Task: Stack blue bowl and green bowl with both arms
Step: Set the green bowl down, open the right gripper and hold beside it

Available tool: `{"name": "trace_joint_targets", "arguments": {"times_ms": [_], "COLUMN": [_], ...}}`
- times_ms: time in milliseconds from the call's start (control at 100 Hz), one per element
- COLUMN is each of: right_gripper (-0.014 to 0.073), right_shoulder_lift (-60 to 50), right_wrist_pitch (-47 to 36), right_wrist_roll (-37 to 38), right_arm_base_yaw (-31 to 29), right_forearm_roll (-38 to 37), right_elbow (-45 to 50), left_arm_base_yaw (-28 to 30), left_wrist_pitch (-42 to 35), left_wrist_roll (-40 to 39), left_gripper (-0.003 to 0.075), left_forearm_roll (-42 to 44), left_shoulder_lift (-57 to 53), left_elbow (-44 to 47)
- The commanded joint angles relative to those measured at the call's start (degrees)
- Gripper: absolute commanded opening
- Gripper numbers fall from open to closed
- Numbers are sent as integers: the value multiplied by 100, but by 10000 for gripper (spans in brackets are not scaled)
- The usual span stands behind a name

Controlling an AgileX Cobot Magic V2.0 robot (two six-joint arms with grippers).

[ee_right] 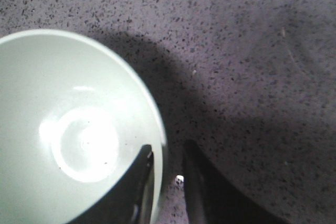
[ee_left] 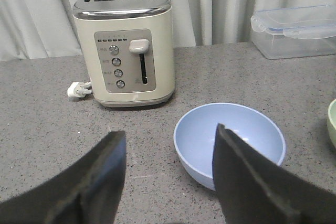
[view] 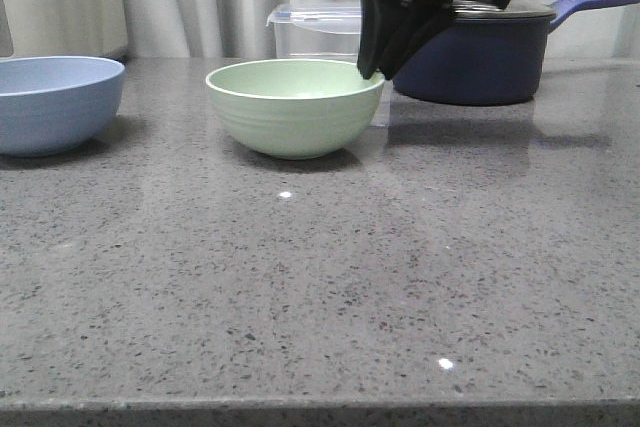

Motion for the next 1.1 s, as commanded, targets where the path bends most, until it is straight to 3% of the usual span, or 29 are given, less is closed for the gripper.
{"name": "trace_joint_targets", "arguments": {"times_ms": [0, 570, 830, 1090], "right_gripper": [171, 165, -34, -50], "right_shoulder_lift": [-471, -1312, -1312, -1117], "right_wrist_pitch": [-28, -274, -577, -883], "right_wrist_roll": [-68, -68, -97, -117], "right_arm_base_yaw": [-3, 7, 13, 244], "right_forearm_roll": [-66, 74, 212, 258], "right_elbow": [-173, 1168, 1720, 1741], "left_arm_base_yaw": [3, 3, 3, 3], "left_wrist_pitch": [-467, -475, -488, -488], "left_wrist_roll": [-33, -33, -33, -33], "left_gripper": [365, 365, 365, 365], "left_forearm_roll": [-26, -26, -26, -26], "left_shoulder_lift": [54, 54, 54, 54], "left_elbow": [-199, -199, -199, -199]}}
